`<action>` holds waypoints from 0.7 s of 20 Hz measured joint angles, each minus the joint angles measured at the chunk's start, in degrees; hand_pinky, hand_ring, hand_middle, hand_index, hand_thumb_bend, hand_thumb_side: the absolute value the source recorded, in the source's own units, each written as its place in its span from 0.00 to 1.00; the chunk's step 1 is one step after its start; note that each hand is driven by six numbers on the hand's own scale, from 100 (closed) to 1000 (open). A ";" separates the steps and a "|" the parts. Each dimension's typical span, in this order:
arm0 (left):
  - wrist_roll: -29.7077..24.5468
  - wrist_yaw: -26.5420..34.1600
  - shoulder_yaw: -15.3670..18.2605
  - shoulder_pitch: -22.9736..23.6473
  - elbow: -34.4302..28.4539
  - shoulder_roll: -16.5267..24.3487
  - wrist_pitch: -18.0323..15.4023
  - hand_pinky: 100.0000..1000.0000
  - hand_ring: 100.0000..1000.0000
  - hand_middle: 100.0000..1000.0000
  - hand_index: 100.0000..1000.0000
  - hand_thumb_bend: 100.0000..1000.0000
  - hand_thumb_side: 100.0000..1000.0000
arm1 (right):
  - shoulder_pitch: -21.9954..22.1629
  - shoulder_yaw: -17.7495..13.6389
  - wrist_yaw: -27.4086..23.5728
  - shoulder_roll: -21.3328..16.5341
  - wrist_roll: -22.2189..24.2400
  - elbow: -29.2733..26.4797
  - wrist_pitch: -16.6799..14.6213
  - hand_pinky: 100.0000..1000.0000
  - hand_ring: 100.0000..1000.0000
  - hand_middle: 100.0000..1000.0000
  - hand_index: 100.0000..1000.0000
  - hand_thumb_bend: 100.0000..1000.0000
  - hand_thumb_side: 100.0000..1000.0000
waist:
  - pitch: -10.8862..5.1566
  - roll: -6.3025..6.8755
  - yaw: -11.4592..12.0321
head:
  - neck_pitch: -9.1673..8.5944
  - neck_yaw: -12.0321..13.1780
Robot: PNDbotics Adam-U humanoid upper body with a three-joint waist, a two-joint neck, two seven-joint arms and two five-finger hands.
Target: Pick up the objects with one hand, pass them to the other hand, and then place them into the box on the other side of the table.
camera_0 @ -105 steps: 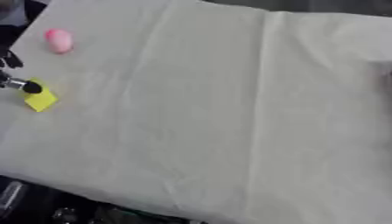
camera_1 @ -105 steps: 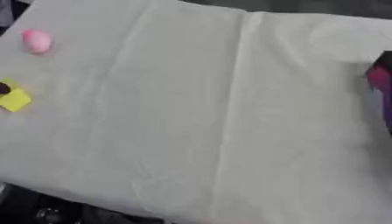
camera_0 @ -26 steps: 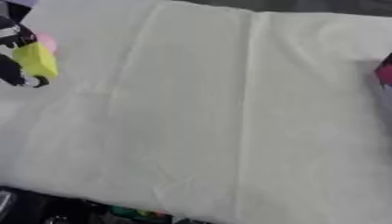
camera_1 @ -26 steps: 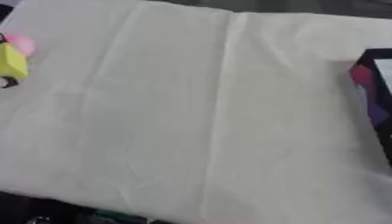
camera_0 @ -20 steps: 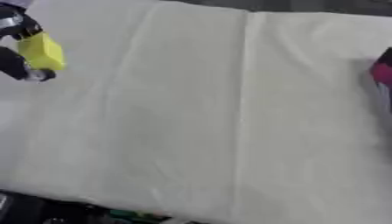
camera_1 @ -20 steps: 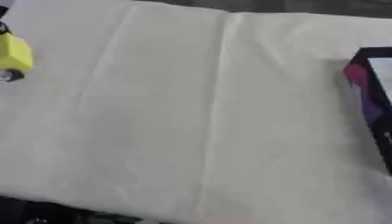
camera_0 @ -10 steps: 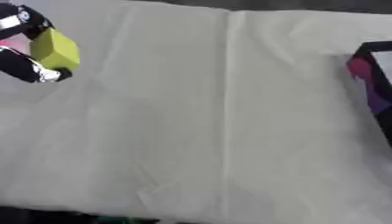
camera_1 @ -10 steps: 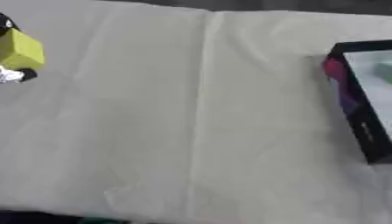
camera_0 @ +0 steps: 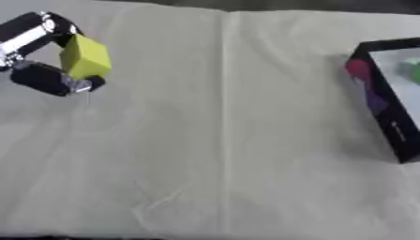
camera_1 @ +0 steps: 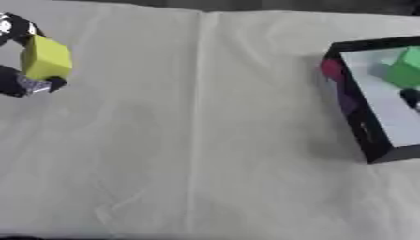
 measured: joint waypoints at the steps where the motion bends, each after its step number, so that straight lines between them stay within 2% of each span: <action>1: 0.34 -0.62 -0.24 -0.21 0.05 -0.83 -0.33 0.74 0.59 0.53 0.42 0.00 0.12 | -0.80 0.23 0.00 -0.55 0.76 0.00 0.18 0.63 0.70 0.70 0.78 0.81 0.14 | -0.10 0.00 -0.04 | 0.02 -0.04; 2: 0.68 -1.31 -0.43 -0.43 0.11 -1.62 -0.65 0.74 0.59 0.53 0.42 0.00 0.15 | -1.56 0.49 0.00 -0.99 1.54 0.00 0.38 0.63 0.70 0.70 0.78 0.81 0.15 | -0.25 0.00 -0.06 | 0.10 -0.18; 8: 3.26 -5.22 -1.12 -1.27 2.38 -6.55 -2.39 0.74 0.58 0.52 0.41 0.00 0.17 | -5.39 2.67 0.83 -1.86 6.46 0.00 1.96 0.64 0.71 0.71 0.78 0.82 0.15 | -0.36 -0.50 -0.43 | 0.95 -1.33; 14: 6.48 -7.83 -1.26 -1.74 4.79 -10.50 -3.86 0.75 0.58 0.52 0.41 0.00 0.20 | -8.60 5.15 2.50 -1.92 10.62 0.00 3.51 0.64 0.72 0.71 0.79 0.83 0.16 | -0.37 -0.71 -0.67 | 0.99 -1.45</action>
